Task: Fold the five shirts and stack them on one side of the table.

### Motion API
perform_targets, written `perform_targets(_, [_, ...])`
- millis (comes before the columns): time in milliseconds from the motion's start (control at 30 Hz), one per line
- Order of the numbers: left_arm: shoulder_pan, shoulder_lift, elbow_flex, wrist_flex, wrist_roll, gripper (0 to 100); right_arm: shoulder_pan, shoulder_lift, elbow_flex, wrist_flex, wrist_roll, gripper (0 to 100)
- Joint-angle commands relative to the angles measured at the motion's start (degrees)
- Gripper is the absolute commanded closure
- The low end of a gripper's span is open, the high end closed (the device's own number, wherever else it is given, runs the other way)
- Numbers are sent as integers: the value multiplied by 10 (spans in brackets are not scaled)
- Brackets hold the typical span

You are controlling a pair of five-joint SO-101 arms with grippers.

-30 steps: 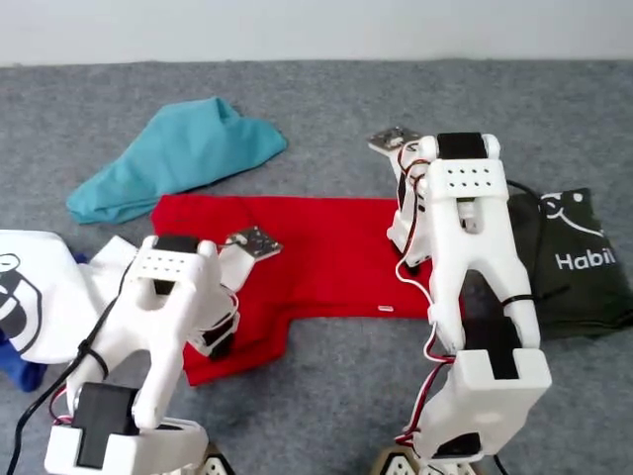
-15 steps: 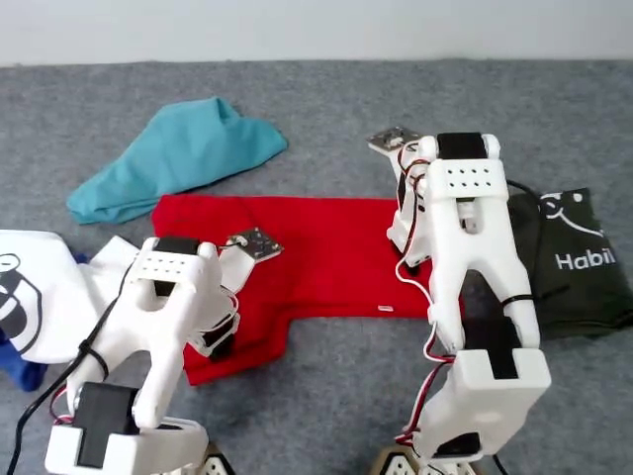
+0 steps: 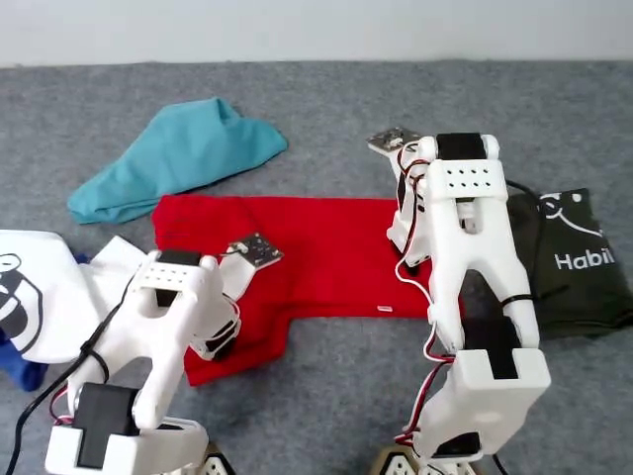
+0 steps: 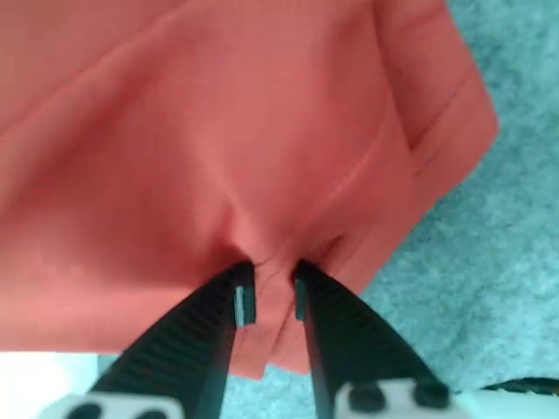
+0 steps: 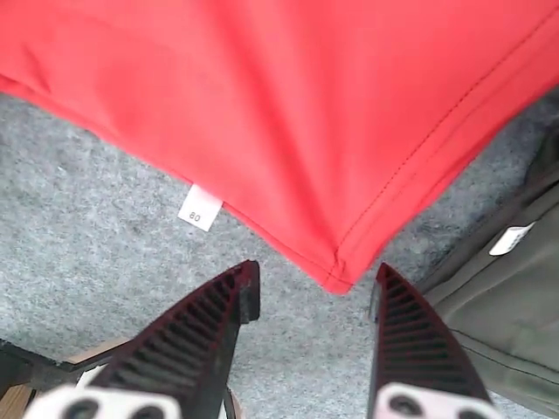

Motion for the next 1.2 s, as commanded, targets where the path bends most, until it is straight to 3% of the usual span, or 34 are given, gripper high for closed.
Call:
perform_targets(0, [-4,-2,7,-11,-8,923,-4,-7,-17,18,1,794])
perform_targets(233, [-1,-2,2,-7,-8,971,-4,-7,-17,18,1,794])
perform_targets(800, [1,-7,-120,192,-8,987,-4,-7,-17,18,-14,794])
perform_targets(1033, [3,-6,-104,203,-9,987,-4,-7,-17,18,-15,794])
perform_targets(1167, [40,-6,-95,202,-15,987,-4,-7,-17,18,-15,794])
